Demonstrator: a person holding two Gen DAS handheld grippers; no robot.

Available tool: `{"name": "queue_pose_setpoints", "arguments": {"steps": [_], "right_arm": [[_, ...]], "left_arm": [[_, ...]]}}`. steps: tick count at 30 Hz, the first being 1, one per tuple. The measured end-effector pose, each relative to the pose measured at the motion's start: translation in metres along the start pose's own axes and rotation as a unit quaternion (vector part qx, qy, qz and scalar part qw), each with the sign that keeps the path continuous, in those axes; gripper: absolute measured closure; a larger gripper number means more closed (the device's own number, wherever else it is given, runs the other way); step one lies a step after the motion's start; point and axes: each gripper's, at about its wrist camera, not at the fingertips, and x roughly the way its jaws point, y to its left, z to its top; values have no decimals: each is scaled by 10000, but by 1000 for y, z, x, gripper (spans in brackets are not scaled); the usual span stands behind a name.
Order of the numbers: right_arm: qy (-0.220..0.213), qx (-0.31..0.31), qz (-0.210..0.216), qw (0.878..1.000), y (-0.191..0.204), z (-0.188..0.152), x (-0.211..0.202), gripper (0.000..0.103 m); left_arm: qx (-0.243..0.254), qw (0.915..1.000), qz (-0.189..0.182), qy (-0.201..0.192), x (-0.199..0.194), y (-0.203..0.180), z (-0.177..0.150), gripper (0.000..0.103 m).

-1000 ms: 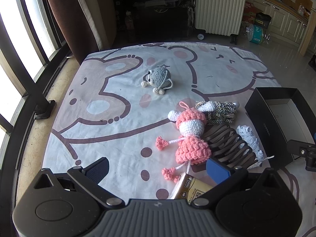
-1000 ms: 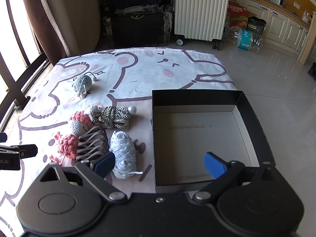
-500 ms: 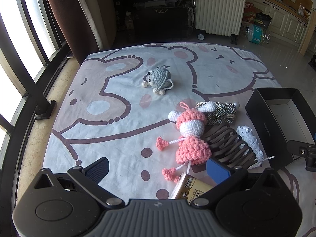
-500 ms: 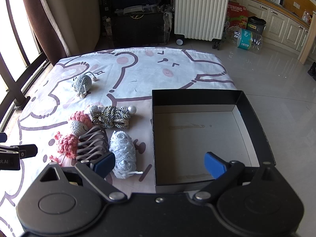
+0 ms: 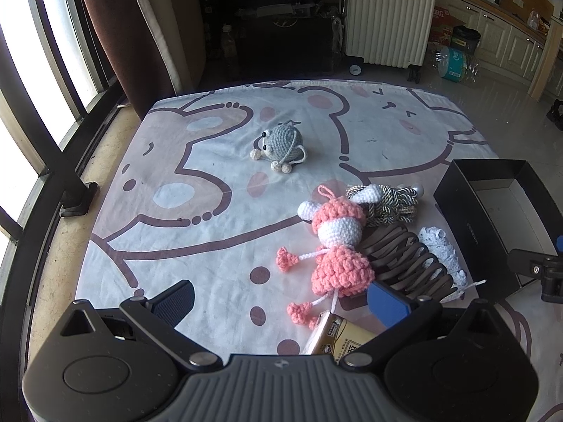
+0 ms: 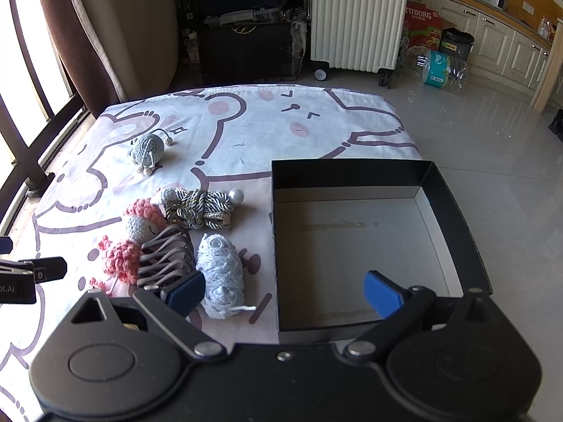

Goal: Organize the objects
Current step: 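Grasp the gold tissue packet with the left gripper while the right gripper grasps the brown claw clip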

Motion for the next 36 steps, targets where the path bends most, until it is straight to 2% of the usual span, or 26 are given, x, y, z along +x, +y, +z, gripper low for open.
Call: {"name": "queue_pose_setpoints", "arguments": {"steps": [6, 11, 17, 19, 23, 34, 36], "right_arm": [[2, -5, -4, 10000, 2, 1, 1, 5], [-5, 11, 80, 10000, 5, 3, 1, 5], [6, 79, 374, 9993, 8, 2, 5, 7], [-16, 61, 451, 9990, 10, 2, 6, 11], [-18, 88, 743, 9972, 13, -1, 10, 13], [112, 109, 1366, 9905, 29, -15, 27, 16], [174, 194, 1449, 9891, 30, -17, 31, 19]], "left_arm": [[213, 9995, -185, -164, -3, -7, -2, 0], [601, 9976, -324, -111, 3, -20, -10, 0], [1071, 9934, -396, 120, 18, -36, -27, 0], [1192, 9920, -375, 185, 24, -40, -33, 0], [1421, 9891, -307, 228, 32, -47, -44, 0], [1696, 9850, -240, 221, 45, -55, -63, 0], [1729, 9845, -226, 203, 47, -56, -65, 0]]}}
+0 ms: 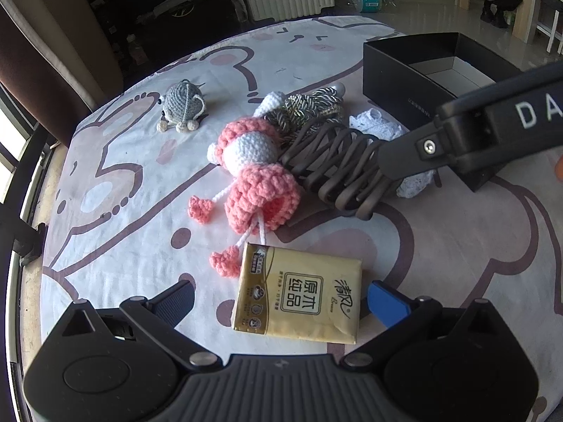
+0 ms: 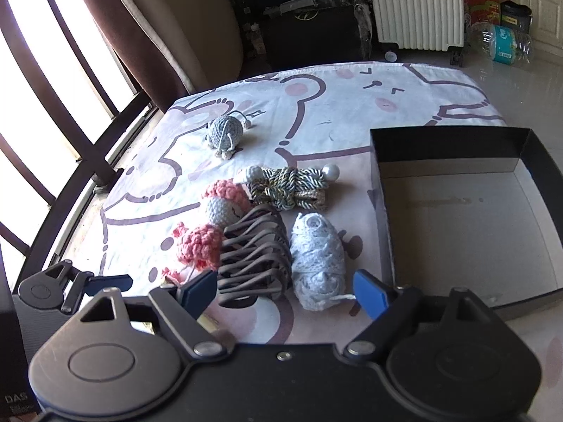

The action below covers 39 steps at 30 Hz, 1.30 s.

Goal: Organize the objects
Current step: 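Grasp the gold tissue packet with the left gripper while the right gripper grasps the brown claw clip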

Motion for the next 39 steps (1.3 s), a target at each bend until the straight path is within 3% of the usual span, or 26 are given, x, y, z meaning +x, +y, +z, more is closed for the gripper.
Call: {"name": "queue_pose_setpoints", "arguments": {"steps": [7, 13, 24, 28, 35, 39], "right_arm": [[404, 700, 454, 9957, -13, -6, 17, 36], [296, 1099, 494, 9923, -19, -3, 16, 42], [386, 1155, 965, 9879, -12, -3, 19, 67], [461, 1334, 1088, 9840, -11, -4, 27, 70], [214, 1406, 890, 9858, -12, -1, 30, 75], [-135, 927, 608, 9937, -4, 1, 24, 88]], "left_arm": [[110, 9999, 85, -74, 4, -3, -4, 1], [131, 9999, -61, -40, 7, -3, -6, 9], [121, 9997, -221, 9, 8, -2, -7, 27], [100, 9995, -278, 64, 8, 2, -8, 28], [-190, 9992, -341, 126, 5, 17, -8, 28], [-449, 9982, -372, 149, 3, 28, -8, 28]]}}
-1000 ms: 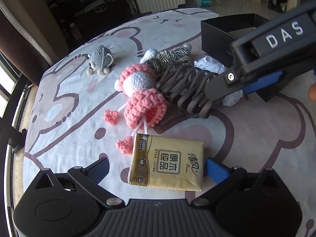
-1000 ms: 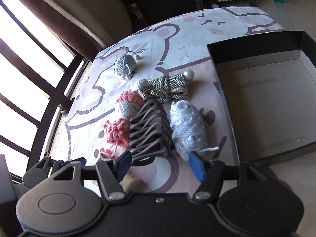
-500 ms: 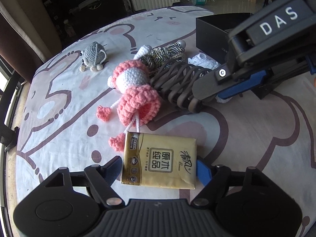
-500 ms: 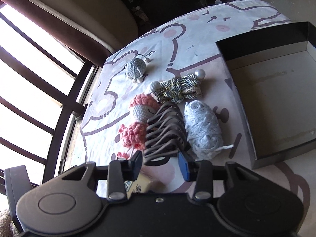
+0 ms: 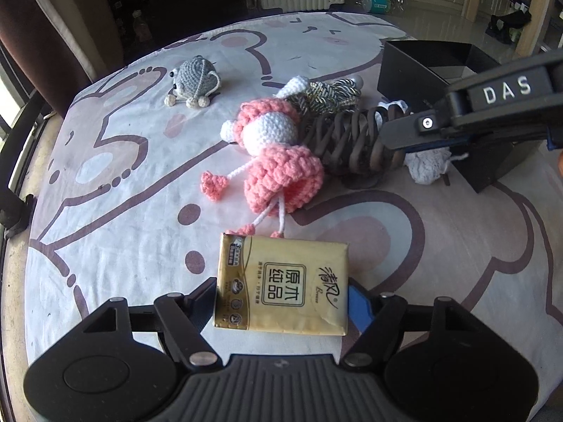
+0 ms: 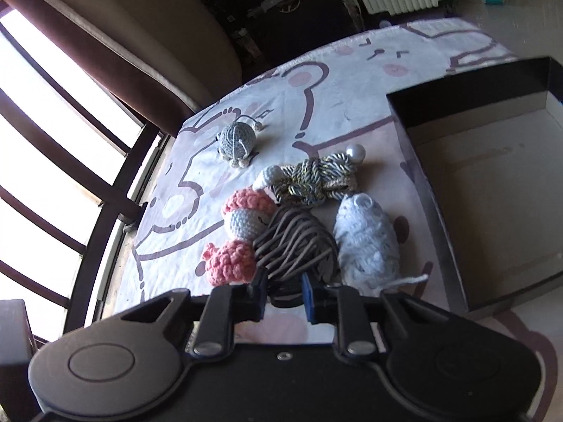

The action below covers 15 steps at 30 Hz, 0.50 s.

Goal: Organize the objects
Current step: 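Grasp the gold tissue packet with the left gripper while the right gripper grasps the brown claw clip, then lift the tissue packet with the left gripper while the right gripper lifts the claw clip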

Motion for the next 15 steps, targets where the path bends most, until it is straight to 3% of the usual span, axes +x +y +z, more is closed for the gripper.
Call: {"name": "queue_pose_setpoints", "arguments": {"steps": [4, 7, 9, 11, 15], "right_arm": [[-230, -895, -249, 9954, 13, 3, -8, 97], [-293, -2096, -437, 9764, 29, -6, -17, 97], [-283, -3072, -523, 9498, 41, -18, -23, 97], [-253, -3989, -481, 9154, 50, -31, -31, 97], [15, -5734, -40, 8193, 64, -64, -48, 97]], "left_arm": [[-127, 9999, 0, -34, -6, 10, 0, 28], [-300, 9995, -75, -33, -8, 19, -1, 28], [-420, 9990, -153, 28, -7, 24, -2, 28], [-483, 9986, -168, 88, -5, 26, -5, 28], [-515, 9984, -173, 163, -2, 27, -6, 28]]}}
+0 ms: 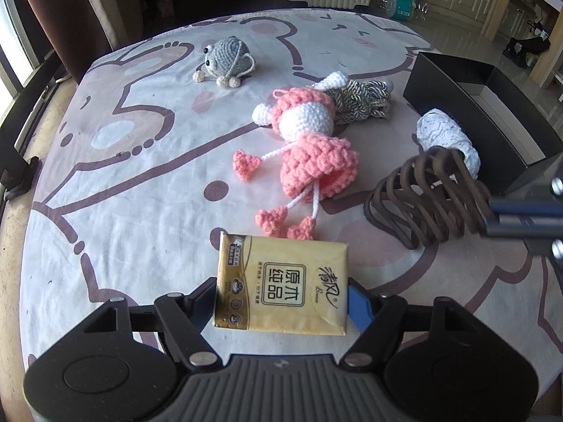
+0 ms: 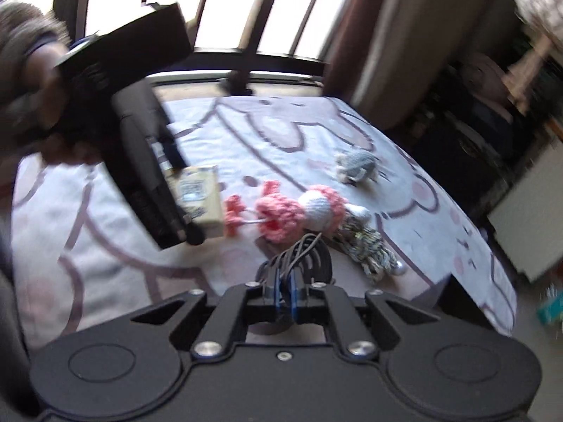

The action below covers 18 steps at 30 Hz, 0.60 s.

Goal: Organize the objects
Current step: 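Lift the tissue packet with the left gripper while the right gripper lifts the claw clip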

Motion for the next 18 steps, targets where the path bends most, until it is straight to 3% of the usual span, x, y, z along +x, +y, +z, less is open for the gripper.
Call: {"name": "queue_pose_setpoints", "arguments": {"steps": [3, 7, 13, 18], "right_arm": [[17, -370, 846, 9957, 9, 6, -10, 97], [-94, 350, 1867, 9817, 5, 19, -12, 93], [-156, 1376, 2197, 9657, -2, 28, 3, 90], [67, 2308, 1981, 9526, -28, 19, -3, 90]], "left_arm": [[-33, 10000, -23, -38, -2, 1, 1, 28], [-154, 9998, 12, -97, -6, 8, 3, 28], [-284, 9995, 98, -124, -10, 17, 2, 28], [-217, 9996, 14, -198, -14, 17, 0, 28]]}}
